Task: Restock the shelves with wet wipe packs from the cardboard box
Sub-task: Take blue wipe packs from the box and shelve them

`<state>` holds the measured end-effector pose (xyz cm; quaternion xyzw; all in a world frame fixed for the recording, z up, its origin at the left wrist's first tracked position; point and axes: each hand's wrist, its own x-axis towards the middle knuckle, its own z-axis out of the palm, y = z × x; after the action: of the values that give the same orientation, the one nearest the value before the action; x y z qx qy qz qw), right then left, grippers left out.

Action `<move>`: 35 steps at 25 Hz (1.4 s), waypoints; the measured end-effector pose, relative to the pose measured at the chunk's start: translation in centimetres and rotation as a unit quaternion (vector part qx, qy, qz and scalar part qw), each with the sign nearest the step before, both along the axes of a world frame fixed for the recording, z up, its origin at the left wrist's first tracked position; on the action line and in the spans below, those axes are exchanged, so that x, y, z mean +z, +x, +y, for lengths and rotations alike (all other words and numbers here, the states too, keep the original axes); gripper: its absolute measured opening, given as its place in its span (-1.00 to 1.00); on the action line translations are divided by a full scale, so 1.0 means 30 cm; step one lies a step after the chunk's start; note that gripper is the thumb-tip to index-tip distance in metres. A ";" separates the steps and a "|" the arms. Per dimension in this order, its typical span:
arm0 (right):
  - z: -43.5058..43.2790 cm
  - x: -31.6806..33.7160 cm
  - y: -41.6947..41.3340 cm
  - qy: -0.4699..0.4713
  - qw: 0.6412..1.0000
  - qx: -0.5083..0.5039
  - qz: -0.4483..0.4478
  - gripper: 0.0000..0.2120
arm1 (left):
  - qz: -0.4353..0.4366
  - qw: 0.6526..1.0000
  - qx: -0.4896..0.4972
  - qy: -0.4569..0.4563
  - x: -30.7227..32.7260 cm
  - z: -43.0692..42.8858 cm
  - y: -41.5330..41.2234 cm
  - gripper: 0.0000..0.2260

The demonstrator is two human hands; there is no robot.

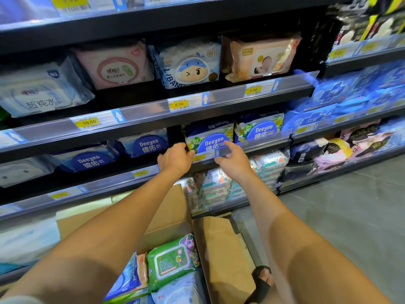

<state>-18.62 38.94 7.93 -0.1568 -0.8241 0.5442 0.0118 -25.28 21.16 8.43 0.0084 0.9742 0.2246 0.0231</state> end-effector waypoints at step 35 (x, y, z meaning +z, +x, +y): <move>-0.819 -0.194 0.699 0.342 0.860 0.375 -0.050 -0.25 | -0.152 0.976 -0.068 -0.140 -0.261 -1.117 1.083 -0.34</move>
<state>2.34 14.37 2.13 0.1508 -0.9546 0.1826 -0.1809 7.21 -12.36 0.60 0.0367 0.9783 0.0824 0.1867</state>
